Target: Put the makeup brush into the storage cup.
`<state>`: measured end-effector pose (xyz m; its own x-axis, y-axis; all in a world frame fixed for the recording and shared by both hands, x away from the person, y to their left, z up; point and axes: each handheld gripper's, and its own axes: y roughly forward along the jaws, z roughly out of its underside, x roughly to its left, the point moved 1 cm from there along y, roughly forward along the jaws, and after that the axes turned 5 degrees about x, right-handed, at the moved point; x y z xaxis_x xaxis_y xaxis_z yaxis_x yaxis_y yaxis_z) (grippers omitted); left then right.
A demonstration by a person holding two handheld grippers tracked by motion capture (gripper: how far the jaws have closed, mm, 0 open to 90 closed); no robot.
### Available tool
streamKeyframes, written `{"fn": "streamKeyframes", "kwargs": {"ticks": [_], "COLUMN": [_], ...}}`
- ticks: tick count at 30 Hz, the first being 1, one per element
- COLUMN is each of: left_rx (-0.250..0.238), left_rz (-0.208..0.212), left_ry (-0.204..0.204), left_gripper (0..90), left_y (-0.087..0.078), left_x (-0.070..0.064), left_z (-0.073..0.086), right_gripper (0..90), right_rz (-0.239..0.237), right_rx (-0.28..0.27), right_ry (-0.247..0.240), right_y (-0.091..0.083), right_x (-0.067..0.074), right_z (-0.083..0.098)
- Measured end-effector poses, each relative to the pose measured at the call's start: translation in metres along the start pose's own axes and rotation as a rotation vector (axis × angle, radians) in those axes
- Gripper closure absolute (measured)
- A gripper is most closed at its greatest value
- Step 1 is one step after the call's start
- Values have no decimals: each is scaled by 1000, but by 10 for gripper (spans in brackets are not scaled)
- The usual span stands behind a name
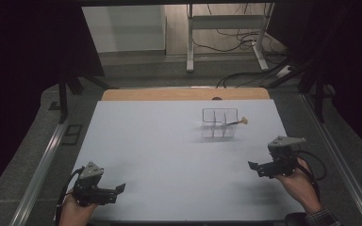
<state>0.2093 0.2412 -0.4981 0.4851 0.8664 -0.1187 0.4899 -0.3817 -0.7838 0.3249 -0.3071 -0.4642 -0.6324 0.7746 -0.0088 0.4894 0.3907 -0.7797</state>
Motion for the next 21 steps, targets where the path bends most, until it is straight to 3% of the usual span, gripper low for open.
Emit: {"fn": "streamKeyframes", "kwargs": {"ticks": [21], "left_rx": [4], "left_rz": [2], "left_ry": [7], "left_gripper": [10], "left_y": [1], "left_x": [0], "left_z": [0], "right_gripper": [0], "right_rz": [19], "right_rx": [17], "right_ry": [2], "right_y": [-11], "right_x": [2], "right_z": [15]}}
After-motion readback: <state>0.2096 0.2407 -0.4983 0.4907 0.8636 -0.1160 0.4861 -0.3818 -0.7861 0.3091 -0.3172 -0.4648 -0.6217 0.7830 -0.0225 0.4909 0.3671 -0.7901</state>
